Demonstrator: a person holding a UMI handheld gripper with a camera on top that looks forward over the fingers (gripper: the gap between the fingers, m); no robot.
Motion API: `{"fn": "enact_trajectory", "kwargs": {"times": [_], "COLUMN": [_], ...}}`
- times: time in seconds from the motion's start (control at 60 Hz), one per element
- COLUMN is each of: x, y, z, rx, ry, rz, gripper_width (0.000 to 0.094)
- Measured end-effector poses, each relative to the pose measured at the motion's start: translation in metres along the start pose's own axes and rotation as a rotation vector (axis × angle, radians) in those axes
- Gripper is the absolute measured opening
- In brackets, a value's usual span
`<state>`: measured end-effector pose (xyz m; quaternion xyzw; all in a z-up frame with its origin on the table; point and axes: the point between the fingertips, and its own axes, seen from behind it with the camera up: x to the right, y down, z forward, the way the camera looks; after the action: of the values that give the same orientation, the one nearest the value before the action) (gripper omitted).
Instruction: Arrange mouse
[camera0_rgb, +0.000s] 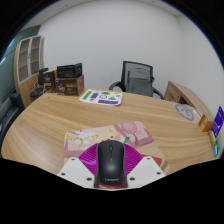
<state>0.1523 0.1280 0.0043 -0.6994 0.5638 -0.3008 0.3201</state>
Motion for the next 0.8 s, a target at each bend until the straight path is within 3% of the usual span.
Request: {"fn": "enact_trajectory", "kwargs": {"times": [0.067,0.217,0.267,0.3,0.333,0.4,0.617,0.8], "x": [0.002,0.003,0.007,0.01,0.013,0.021,0.049,0.076], "y": [0.006,0.019,0.021,0.017,0.013,-0.001,-0.023,-0.004], "z": [0.002,0.003,-0.001,-0.006,-0.014,-0.039,-0.173,-0.288], "rx": [-0.005,-0.032,-0.048,-0.044,-0.038,-0.011,0.011,-0.016], "ry": [0.018,0.021,0.032,0.037,0.041,0.047,0.065,0.137], "rz": [-0.005,0.041,0.057,0.06,0.065,0.085,0.129,0.133], "gripper_width": [0.0341,0.0504,0.0785,0.0865,0.0829,0.0872,0.087,0.0867]}}
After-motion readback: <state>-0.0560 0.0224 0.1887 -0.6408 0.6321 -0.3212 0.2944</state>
